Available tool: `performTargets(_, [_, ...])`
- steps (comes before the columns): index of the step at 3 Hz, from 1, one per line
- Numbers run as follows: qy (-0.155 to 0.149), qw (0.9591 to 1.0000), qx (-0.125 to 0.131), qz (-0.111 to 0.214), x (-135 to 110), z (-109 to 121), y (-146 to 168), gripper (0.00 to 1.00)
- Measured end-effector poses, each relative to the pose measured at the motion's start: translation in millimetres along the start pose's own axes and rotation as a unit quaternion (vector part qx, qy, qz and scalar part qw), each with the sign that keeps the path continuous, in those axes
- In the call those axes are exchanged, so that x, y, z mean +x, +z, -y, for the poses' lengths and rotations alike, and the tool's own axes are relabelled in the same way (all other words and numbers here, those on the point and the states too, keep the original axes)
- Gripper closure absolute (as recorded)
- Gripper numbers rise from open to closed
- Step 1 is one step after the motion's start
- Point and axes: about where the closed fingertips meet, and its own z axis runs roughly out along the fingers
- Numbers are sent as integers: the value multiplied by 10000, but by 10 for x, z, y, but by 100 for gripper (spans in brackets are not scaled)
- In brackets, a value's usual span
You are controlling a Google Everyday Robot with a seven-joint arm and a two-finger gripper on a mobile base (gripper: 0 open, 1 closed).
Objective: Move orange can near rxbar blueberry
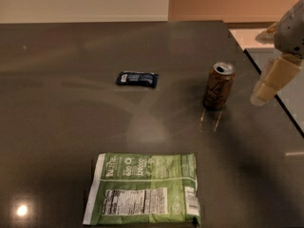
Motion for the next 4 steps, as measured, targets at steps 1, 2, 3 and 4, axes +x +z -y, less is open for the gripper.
performTargets(1, [150,9996,-99,206,-6,183,204,0])
performTargets(2, [262,9987,-207,391,-40,312,423,0])
performTargets(3, [349,9975,-322,520,-102,380,643,0])
performTargets(4, [403,9964,-428,605,-167,396,812,0])
